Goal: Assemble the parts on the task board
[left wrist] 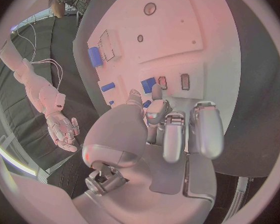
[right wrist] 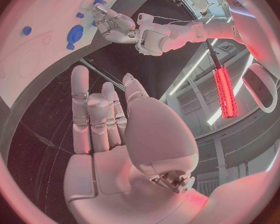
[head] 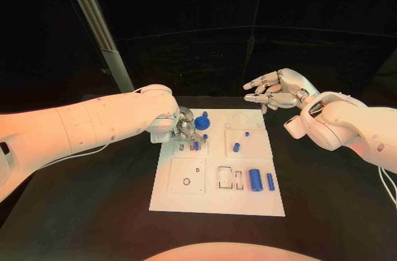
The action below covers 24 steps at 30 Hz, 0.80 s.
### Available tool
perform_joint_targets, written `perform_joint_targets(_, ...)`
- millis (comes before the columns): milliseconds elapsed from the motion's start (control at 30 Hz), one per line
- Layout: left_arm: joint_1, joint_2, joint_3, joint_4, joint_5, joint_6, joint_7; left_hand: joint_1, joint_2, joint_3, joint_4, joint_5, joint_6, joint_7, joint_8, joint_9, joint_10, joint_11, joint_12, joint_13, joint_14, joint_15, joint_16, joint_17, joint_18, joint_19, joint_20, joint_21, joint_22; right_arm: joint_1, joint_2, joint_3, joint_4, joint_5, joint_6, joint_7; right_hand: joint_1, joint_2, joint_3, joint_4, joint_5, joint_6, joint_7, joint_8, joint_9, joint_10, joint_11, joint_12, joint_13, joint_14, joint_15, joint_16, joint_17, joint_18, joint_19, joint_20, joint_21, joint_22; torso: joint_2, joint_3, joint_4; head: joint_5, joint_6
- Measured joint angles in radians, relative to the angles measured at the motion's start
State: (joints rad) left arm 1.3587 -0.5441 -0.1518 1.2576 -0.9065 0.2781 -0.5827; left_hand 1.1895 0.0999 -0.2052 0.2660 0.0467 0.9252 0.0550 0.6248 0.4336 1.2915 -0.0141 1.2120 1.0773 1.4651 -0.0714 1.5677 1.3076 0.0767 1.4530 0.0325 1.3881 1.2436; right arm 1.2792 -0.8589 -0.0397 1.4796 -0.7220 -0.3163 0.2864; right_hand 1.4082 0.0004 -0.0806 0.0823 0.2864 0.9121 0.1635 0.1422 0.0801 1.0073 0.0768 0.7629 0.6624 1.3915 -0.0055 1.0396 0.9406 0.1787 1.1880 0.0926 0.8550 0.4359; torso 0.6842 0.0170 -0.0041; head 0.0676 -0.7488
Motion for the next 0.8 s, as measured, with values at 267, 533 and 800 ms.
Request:
perform_joint_targets(267, -0.002, 0.005, -0.004, -0.003, 0.000, 0.001, 0.000, 0.010, 0.000, 0.004, -0.004, 0.000, -0.004, 0.004, 0.000, 0.004, -0.004, 0.004, 0.000, -0.002, 0.000, 0.000, 0.000, 0.000, 0.000, 0.000, 0.000, 0.000, 0.000, 0.000, 0.003, 0.000, -0.003, 0.000, 0.000, 0.000, 0.000, 0.000, 0.000, 0.000, 0.000, 0.000, 0.000, 0.000, 0.000, -0.004, -0.004, 0.000, -0.001, 0.000, 0.000, 0.000, -0.001, 0.000, -0.004, 0.004, 0.000, 0.000, 0.000, 0.0004, 0.0004, 0.001, -0.004)
perform_joint_targets(533, -0.002, 0.007, -0.005, -0.001, 0.000, 0.004, -0.001, 0.020, -0.001, 0.014, -0.014, 0.000, -0.006, 0.001, 0.008, 0.013, -0.004, 0.004, 0.000, -0.002, 0.000, 0.000, 0.000, 0.000, 0.000, 0.000, 0.000, 0.000, -0.001, 0.000, 0.006, 0.000, -0.006, 0.000, 0.000, 0.000, 0.000, 0.000, 0.000, 0.000, 0.003, 0.000, 0.000, 0.000, 0.000, -0.004, -0.004, 0.000, -0.002, -0.006, 0.001, 0.000, -0.002, 0.000, -0.004, 0.004, 0.000, 0.001, 0.000, 0.0007, 0.0004, 0.000, -0.005)
perform_joint_targets(800, -0.002, 0.008, -0.006, 0.000, 0.000, 0.007, -0.001, 0.032, -0.005, 0.021, -0.021, 0.000, -0.011, 0.004, 0.008, 0.017, -0.004, 0.004, 0.000, -0.002, 0.000, 0.000, 0.000, 0.000, 0.000, 0.000, 0.000, 0.000, 0.000, 0.000, 0.010, 0.000, -0.009, 0.000, 0.000, 0.000, 0.000, 0.000, 0.000, 0.000, 0.004, 0.000, 0.000, 0.000, 0.000, -0.003, -0.004, 0.000, -0.002, -0.007, 0.000, 0.000, -0.002, 0.000, -0.004, 0.004, 0.000, 0.001, 0.000, 0.0008, 0.0004, -0.001, -0.007)
